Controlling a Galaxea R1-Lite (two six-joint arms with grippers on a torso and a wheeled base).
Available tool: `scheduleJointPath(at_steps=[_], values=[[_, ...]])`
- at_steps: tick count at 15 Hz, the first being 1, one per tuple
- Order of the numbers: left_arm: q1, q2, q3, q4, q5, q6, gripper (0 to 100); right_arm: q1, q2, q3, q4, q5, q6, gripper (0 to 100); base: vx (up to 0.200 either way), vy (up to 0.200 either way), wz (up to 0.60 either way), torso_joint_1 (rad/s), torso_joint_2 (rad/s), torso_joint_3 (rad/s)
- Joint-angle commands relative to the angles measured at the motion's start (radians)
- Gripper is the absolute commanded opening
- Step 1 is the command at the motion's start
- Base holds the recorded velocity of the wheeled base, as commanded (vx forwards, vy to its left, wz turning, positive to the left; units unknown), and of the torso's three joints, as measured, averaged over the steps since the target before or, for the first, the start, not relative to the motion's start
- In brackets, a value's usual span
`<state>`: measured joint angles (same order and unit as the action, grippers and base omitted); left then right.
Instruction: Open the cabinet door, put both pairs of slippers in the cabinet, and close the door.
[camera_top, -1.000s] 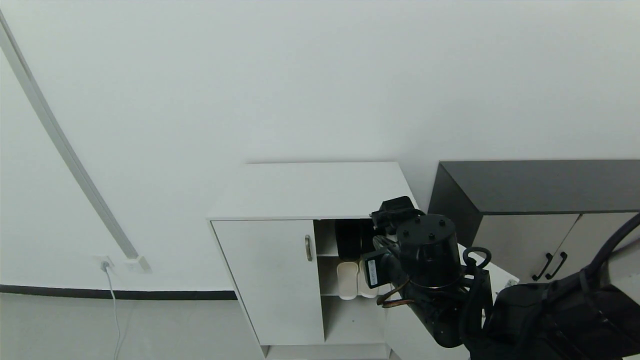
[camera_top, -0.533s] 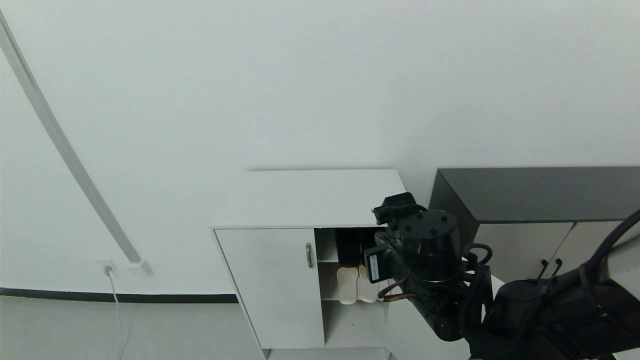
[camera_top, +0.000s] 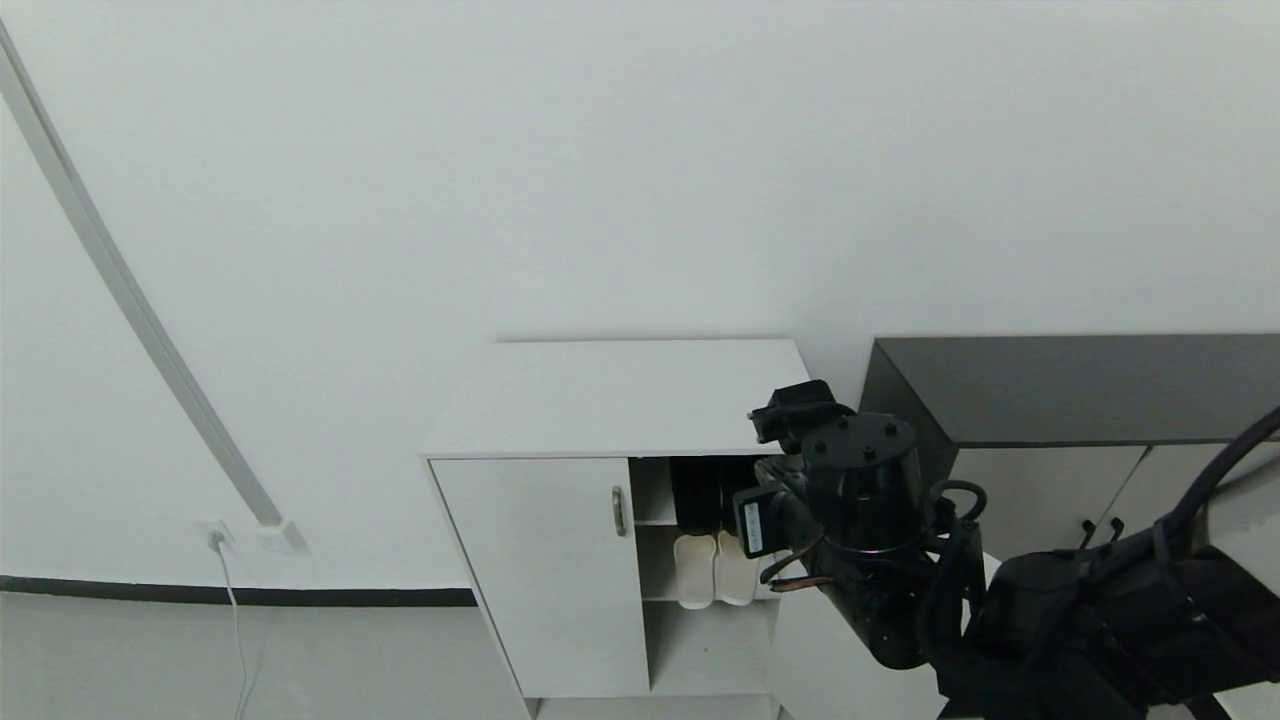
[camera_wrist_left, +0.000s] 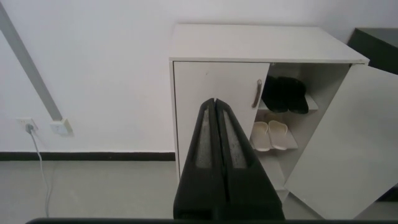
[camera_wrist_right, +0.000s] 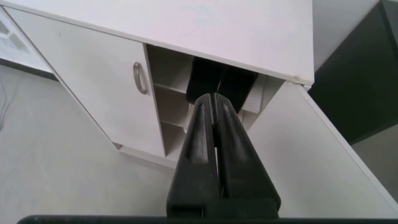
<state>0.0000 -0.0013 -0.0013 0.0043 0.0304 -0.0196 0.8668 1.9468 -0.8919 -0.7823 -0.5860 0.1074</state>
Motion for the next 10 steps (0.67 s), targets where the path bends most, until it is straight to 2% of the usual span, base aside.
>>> scheduleJointPath(at_steps=[1,3,10], values=[[0.0,0.001,0.0,0.0,0.002,0.0,0,-0.003,0.004,0.001,-0.002,0.0,0.0,0,0.0,0.0,0.0,0.0,0.0,0.0],[0.0,0.001,0.0,0.0,0.0,0.0,0,-0.003,0.004,0.004,-0.002,0.0,-0.002,0,0.0,0.0,0.0,0.0,0.0,0.0],[0.0,0.001,0.0,-0.001,0.002,0.0,0,-0.02,0.003,0.005,-0.005,0.002,0.0,0,0.0,0.0,-0.6,0.004,0.0,0.003]])
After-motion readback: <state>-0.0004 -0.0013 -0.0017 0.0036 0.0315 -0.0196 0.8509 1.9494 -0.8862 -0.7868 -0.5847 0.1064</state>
